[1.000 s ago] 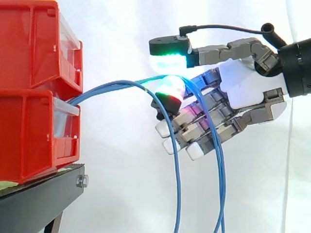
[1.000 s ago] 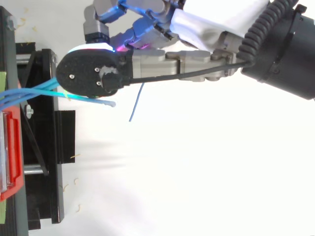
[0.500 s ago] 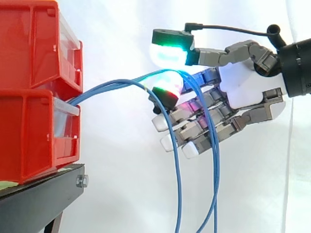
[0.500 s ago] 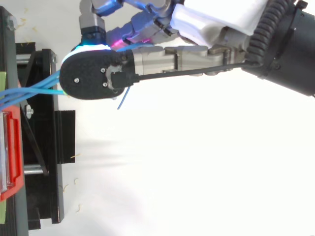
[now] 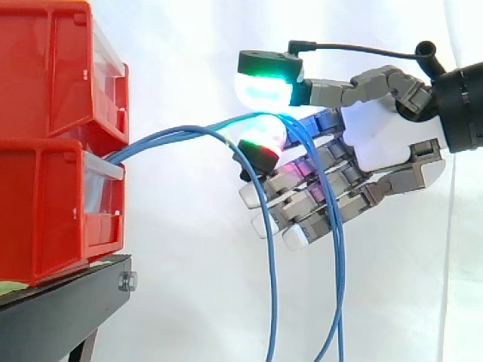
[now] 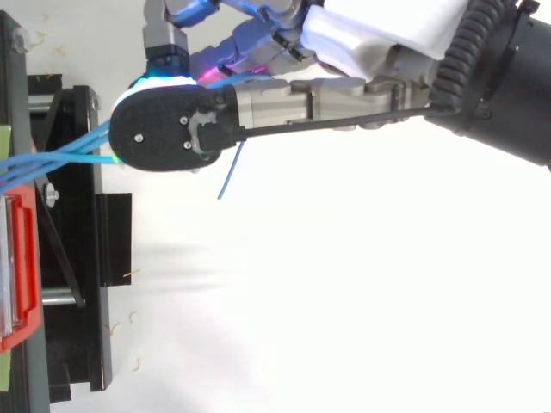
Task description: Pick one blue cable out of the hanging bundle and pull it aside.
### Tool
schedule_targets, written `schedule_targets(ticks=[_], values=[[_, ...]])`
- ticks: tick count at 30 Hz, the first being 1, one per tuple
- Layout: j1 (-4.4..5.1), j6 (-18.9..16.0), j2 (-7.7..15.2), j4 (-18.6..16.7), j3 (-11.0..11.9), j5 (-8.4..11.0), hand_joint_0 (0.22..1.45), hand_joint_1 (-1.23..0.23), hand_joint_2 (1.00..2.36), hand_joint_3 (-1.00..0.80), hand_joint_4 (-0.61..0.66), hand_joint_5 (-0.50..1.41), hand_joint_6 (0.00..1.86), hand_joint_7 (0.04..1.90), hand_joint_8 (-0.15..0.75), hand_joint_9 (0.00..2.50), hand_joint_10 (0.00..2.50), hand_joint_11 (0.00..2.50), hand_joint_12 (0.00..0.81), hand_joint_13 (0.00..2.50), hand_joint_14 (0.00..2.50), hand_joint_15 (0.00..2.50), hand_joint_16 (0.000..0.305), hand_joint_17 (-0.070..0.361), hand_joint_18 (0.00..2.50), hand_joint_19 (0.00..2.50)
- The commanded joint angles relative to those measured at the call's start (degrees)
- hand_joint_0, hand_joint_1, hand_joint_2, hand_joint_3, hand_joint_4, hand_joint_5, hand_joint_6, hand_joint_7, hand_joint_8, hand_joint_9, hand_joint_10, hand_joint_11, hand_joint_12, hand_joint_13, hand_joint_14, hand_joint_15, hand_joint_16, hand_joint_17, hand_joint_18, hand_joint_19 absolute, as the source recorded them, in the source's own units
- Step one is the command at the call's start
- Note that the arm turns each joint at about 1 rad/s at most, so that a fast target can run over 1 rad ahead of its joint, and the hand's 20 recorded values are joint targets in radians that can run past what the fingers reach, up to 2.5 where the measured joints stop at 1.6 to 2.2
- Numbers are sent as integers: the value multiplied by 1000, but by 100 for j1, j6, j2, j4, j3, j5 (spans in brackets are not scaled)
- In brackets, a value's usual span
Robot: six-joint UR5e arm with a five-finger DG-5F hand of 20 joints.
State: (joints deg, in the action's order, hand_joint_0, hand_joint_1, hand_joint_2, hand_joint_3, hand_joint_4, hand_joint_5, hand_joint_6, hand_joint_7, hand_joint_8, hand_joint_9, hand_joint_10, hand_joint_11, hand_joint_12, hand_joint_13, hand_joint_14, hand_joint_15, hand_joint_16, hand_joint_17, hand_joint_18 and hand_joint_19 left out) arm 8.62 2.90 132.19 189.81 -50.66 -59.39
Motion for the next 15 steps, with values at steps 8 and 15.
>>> schedule_targets(ticks=[8,15], values=[[0,0,0,3,3,6,774,-990,1000,-500,-149,-148,884,1557,143,922,19,555,335,736,21,475,41,92,570,441],[-9,-9,0,3,-6,6,658,-1009,1000,-500,-173,-116,860,1419,136,929,15,506,327,724,20,475,40,89,545,442]])
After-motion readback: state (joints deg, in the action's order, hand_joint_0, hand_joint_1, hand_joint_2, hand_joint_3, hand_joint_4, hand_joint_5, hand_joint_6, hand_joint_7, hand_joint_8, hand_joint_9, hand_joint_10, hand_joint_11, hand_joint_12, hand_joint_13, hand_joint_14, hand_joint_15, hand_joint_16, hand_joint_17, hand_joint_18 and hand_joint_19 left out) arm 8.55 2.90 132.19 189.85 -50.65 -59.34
